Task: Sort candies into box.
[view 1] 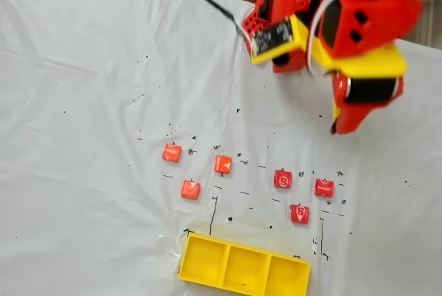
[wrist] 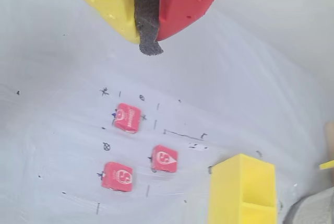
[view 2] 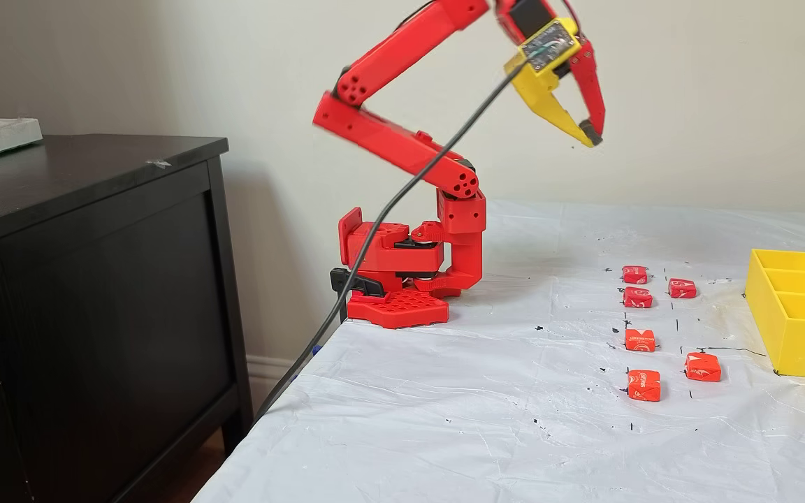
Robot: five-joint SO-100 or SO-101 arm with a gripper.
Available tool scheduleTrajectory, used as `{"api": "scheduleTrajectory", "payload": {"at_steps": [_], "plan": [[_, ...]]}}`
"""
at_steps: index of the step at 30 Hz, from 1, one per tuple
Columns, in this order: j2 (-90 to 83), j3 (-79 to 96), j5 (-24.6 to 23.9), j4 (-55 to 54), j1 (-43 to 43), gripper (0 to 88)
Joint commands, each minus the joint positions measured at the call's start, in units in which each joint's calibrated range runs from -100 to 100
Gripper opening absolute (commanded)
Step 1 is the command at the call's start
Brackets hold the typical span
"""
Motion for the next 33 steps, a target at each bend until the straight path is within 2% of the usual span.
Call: {"api": "scheduleTrajectory", "payload": {"at_steps": [1,7,12,17,20,24,33], "plan": [[8.71,-7.09,-0.68,-1.54,-2.15,0.1],[20.59,-11.37,-1.71,-1.95,-2.69,4.8],[18.72,-6.18,-0.68,-6.20,-4.05,6.5],[22.03,-5.64,-0.93,-8.58,-3.69,18.0],[22.45,-4.73,-0.29,-9.15,-4.41,19.3],[25.00,-4.18,-0.73,-10.13,-4.95,26.4],[29.41,-4.91,-1.56,-13.16,-6.59,32.7]]}}
